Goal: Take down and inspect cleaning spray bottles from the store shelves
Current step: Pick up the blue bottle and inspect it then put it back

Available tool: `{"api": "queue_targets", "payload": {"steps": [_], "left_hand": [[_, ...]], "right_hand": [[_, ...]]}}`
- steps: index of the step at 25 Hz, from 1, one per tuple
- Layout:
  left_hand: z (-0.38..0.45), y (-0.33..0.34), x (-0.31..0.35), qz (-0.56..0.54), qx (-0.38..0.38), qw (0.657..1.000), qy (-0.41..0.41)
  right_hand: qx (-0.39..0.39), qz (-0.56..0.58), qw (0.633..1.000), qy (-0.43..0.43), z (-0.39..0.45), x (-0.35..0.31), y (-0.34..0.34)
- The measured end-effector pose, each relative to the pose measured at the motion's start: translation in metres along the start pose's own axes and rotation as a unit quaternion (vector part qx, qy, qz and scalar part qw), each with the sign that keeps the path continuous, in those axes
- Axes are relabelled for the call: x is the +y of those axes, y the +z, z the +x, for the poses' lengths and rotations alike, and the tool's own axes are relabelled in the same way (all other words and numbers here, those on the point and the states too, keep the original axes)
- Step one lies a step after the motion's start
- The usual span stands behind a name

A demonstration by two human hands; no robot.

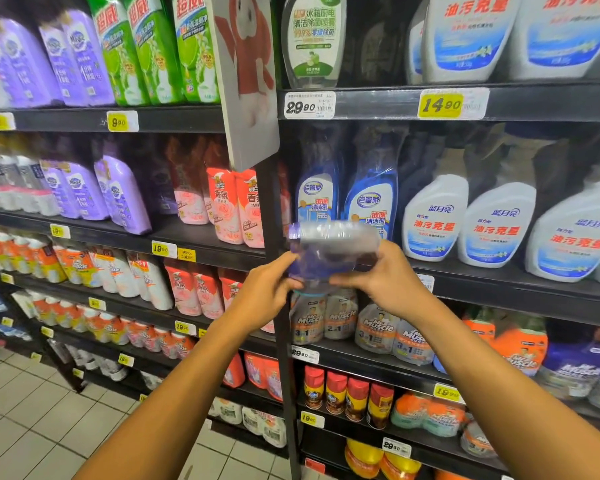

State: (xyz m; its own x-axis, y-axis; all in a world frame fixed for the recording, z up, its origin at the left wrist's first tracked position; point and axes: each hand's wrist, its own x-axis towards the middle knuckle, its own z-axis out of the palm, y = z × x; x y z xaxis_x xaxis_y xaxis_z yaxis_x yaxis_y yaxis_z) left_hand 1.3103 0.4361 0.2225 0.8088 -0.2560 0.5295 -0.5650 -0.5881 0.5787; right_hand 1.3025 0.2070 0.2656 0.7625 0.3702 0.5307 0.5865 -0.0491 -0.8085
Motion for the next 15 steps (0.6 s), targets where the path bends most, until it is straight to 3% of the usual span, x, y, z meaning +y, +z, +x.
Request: {"api": "queue_targets", "payload": {"steps": [3,7,11,13,15], "left_hand": [[-0.007,-0.006,0.023,-0.102,-0.077,0.991,-0.032],[-0.016,-0.011,0.052,-0.174,-0.109,0.976,-0.074],[-0.038,-0.004,0.055,-0.298,-0.211,0.918,-0.152],[-0.047,0.008,0.059,-0.349,-0.216,0.893,-0.185],[-0.046,0.021,0.064,-0.344,-0.181,0.901,-0.191]], "right_hand": [[0.036,0.129,0.990,0.034,0.008,0.006,0.002],[0.065,0.347,0.931,0.094,0.013,0.012,0.012],[0.117,0.476,0.865,0.106,0.016,0.013,0.014],[0.129,0.512,0.841,0.120,0.022,0.009,0.015],[0.116,0.511,0.841,0.139,0.029,0.004,0.020]]}}
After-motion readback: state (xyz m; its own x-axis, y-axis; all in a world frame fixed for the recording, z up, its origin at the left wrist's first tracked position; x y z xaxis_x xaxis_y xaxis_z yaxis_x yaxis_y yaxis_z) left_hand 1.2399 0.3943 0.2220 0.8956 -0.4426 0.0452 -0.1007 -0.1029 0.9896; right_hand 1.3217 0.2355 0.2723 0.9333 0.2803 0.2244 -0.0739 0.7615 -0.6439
